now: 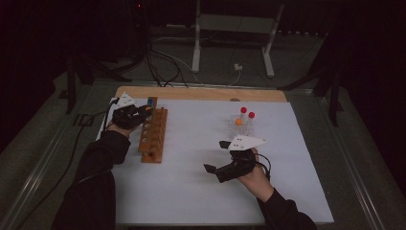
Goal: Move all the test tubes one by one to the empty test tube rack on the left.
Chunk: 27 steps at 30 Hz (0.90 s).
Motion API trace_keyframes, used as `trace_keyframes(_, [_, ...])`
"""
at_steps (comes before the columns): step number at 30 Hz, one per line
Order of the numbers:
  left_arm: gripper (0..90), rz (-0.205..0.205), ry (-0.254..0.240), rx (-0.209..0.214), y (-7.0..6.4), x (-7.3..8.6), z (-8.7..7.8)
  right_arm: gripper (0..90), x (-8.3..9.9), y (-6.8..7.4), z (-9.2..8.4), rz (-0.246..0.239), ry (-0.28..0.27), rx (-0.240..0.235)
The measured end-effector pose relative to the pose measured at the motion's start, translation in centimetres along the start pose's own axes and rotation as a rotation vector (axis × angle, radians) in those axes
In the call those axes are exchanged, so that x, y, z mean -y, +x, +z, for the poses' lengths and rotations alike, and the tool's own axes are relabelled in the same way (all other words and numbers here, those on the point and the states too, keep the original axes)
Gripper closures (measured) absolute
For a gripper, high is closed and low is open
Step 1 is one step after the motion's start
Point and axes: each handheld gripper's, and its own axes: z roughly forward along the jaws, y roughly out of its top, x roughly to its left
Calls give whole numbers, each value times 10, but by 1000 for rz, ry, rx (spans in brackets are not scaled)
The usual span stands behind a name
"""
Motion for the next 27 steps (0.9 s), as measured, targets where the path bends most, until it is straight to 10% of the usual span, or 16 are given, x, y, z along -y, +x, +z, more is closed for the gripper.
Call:
trace_keyframes(20, [697,8,-7,6,-2,3,-6,23,-1,0,-1,-1,1,-3])
trace_keyframes(27, [476,22,-30,38,-11,-4,-26,23,-4,-2,-6,0,-12,7])
